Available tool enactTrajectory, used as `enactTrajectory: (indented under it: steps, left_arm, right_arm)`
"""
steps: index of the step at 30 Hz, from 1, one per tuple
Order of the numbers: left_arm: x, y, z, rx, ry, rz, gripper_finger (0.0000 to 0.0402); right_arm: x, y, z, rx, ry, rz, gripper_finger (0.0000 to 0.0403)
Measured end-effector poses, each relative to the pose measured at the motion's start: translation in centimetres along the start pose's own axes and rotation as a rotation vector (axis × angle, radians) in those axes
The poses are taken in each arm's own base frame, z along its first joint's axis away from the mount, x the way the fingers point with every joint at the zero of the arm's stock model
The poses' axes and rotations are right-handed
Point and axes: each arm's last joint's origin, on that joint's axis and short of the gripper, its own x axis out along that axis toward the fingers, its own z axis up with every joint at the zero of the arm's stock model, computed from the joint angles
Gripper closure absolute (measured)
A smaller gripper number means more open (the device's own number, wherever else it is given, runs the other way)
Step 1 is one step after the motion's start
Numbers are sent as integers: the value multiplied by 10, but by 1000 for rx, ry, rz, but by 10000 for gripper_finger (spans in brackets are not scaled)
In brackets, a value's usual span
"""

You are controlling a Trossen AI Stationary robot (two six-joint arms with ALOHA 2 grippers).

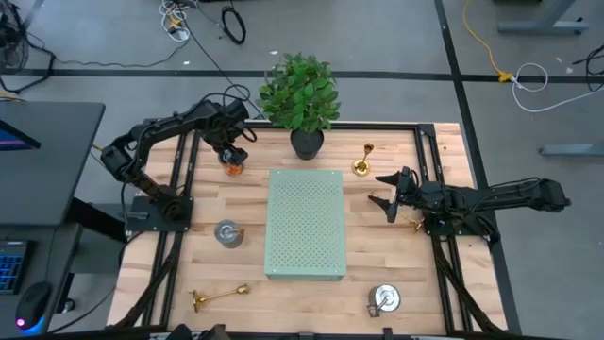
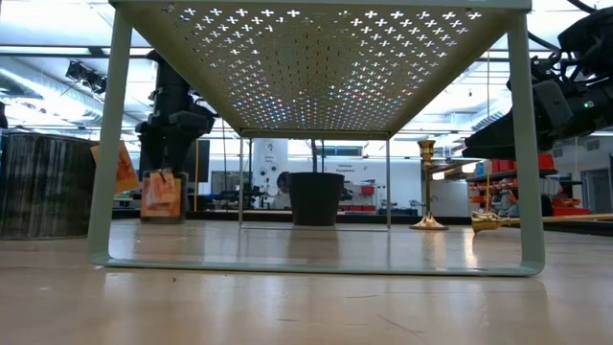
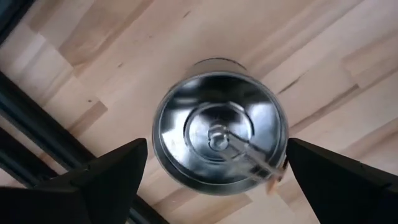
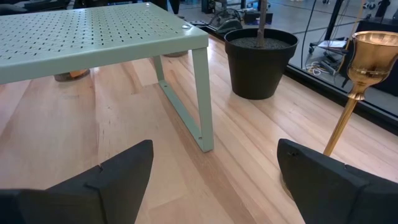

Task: Pick & Place candle stick holders
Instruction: Put the top orange scented candle on the shelf

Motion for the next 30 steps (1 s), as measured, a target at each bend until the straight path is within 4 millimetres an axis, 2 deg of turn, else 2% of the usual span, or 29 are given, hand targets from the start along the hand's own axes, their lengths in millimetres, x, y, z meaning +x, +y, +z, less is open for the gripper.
enactTrajectory:
  steps: [30]
  left_arm:
    - [4, 0, 0, 22, -13, 33, 7]
  right_arm:
    - [0, 0, 0, 0, 0, 0, 55]
